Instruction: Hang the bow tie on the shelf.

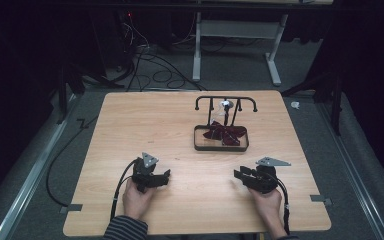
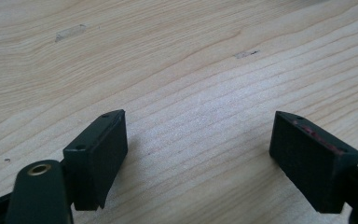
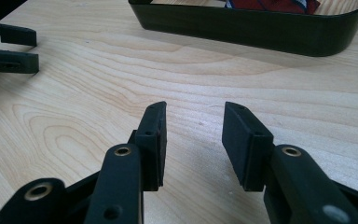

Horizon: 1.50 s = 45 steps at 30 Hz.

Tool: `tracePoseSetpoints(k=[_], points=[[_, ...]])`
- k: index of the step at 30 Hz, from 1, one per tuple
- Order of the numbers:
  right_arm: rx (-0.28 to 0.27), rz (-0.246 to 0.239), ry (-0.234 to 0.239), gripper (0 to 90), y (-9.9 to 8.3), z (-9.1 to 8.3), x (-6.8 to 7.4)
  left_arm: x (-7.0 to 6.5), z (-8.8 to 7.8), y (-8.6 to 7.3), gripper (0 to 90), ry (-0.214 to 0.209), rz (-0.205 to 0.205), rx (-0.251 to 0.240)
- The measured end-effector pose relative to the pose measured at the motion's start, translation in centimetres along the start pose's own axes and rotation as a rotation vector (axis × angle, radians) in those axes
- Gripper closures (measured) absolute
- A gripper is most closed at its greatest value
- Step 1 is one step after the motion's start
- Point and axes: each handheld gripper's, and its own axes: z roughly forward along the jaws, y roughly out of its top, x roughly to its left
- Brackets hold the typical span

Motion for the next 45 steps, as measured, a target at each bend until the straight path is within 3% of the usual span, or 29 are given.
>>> tracePoseSetpoints(k=[27, 38, 45], points=[[0.037, -0.043, -0.065, 60.6, -0.1, 0.9, 0.7, 0.0, 0.0, 0.0, 19.5, 0.000, 0.000, 0.000], [0.045, -0.017, -0.068, 54.3, -0.1, 1.0, 0.5, 0.0, 0.0, 0.0, 19.5, 0.000, 0.000, 0.000], [0.056, -0.077, -0.120, 50.9, -0.1, 1.2, 1.3, 0.0, 0.0, 0.0, 19.5, 0.002, -0.001, -0.001]])
